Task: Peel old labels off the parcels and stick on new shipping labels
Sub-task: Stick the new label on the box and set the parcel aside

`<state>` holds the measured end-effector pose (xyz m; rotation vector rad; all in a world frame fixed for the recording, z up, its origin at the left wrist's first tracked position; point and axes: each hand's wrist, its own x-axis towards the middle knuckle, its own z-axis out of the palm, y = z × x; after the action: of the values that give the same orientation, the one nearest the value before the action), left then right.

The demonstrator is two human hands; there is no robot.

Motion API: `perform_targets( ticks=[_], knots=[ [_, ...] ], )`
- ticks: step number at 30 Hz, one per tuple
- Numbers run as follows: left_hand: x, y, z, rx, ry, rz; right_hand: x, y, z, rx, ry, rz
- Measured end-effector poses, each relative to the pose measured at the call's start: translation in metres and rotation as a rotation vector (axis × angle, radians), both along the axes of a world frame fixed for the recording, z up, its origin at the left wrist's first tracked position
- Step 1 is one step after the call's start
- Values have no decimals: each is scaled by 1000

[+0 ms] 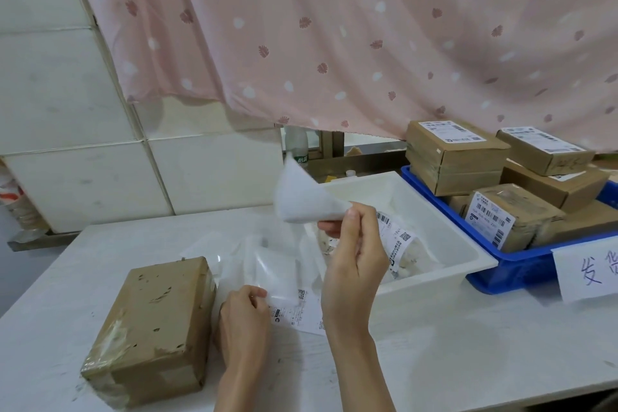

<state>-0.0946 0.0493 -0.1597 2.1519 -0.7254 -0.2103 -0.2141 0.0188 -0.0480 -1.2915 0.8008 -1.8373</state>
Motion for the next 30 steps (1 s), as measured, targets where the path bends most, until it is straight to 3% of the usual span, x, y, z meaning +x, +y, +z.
perform_targets(
  ticks=[6, 11, 16, 19, 30],
  knots=[
    [-8, 3, 9, -69, 45, -20, 4, -4, -8, -28, 111, 112],
    [-21, 7, 41, -365, 174, -22, 12, -5, -23, -18, 249, 202],
    [-23, 1, 69, -610, 634, -157, 22, -2, -40, 23, 445, 236],
    [-23, 1, 73, -649, 765, -186, 24, 0, -42, 34, 487, 222],
    [-30, 8, 81, -647, 791, -236, 32, 0, -46, 3, 682, 102]
  ],
)
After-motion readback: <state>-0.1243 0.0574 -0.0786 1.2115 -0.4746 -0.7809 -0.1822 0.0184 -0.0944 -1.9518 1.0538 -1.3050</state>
